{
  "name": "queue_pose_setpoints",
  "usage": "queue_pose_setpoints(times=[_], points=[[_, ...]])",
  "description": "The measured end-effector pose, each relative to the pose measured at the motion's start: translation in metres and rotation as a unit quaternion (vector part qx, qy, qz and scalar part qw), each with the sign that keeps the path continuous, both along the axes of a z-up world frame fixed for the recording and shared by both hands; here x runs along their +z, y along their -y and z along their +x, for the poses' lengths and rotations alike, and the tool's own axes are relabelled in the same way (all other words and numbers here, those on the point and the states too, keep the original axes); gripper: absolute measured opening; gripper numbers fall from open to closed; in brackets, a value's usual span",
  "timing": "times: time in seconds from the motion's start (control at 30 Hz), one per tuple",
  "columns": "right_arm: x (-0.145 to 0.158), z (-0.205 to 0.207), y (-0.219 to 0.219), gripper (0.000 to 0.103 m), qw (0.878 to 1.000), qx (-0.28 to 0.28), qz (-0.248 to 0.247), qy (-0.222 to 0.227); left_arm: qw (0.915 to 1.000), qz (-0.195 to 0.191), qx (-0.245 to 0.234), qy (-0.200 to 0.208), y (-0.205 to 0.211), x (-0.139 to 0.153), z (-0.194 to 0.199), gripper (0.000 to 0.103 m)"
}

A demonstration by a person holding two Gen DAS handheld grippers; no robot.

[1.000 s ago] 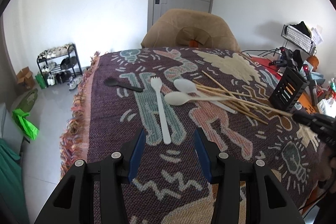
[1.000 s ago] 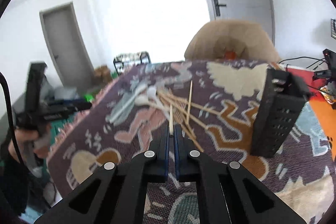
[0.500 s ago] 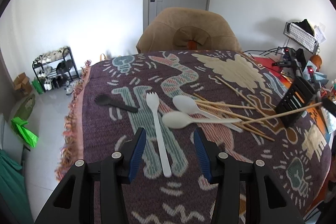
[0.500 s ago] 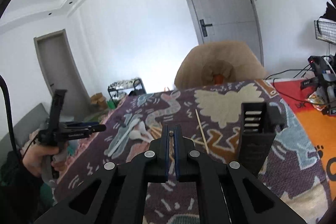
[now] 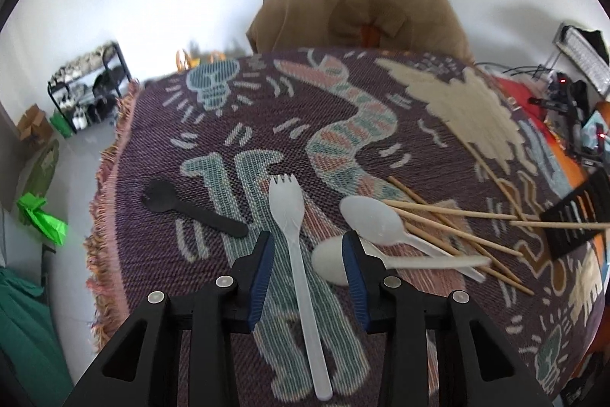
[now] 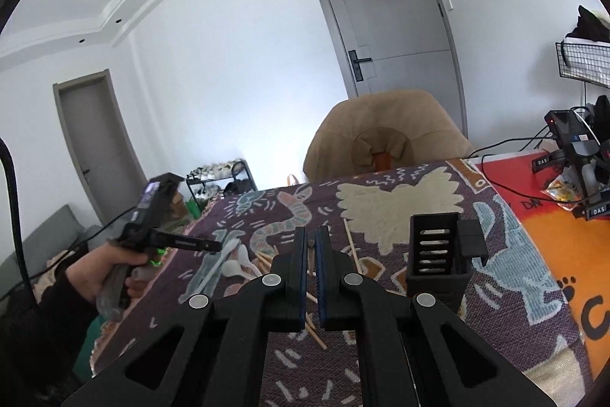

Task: Organize utensils
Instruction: 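Move the left gripper toward the white spork and lower it, then close the left gripper on the white spork's handle and lift it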

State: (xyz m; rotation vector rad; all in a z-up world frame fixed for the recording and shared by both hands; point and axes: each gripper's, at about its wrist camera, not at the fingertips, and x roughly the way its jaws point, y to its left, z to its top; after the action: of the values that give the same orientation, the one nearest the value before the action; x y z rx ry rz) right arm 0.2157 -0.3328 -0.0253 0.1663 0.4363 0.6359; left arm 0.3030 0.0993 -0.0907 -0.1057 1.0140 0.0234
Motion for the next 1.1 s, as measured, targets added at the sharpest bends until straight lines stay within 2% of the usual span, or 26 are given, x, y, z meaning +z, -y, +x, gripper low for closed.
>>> queue_pose_setpoints(times=[0.23,0.33,0.43,0.6,0.7,0.87,1.1], points=[[-0.002,-0.001,0.004,0.006,1.0,0.004,0.001,-0.001,0.9968,0.004,0.02,-0.077,-0.01,-0.028,0.033,0.038],[-0.005,0.0,0.006,0.006,1.0,0.005,0.006,-0.008,0.9948,0.005,0.023,-0.099,-0.011,-0.036,0.037,0.038],[-0.008,-0.001,0.01,0.006,1.0,0.002,0.011,-0.013,0.9935,0.023,0.017,-0.11,-0.007,-0.038,0.039,0.036],[-0.007,-0.01,0.021,0.006,1.0,-0.004,0.022,-0.011,0.9904,0.031,0.008,-0.135,-0.004,-0.037,0.046,0.018],[-0.006,-0.016,0.027,0.006,1.0,-0.009,0.027,-0.011,0.9887,0.043,-0.002,-0.144,0.0,-0.036,0.045,0.018],[-0.006,-0.021,0.035,0.006,0.999,-0.014,0.031,-0.011,0.9925,0.032,0.002,-0.118,0.001,-0.018,0.034,0.017],[0.003,-0.029,0.039,0.006,0.999,-0.02,0.034,0.002,0.9987,0.016,-0.005,-0.049,0.012,0.024,0.009,0.016]])
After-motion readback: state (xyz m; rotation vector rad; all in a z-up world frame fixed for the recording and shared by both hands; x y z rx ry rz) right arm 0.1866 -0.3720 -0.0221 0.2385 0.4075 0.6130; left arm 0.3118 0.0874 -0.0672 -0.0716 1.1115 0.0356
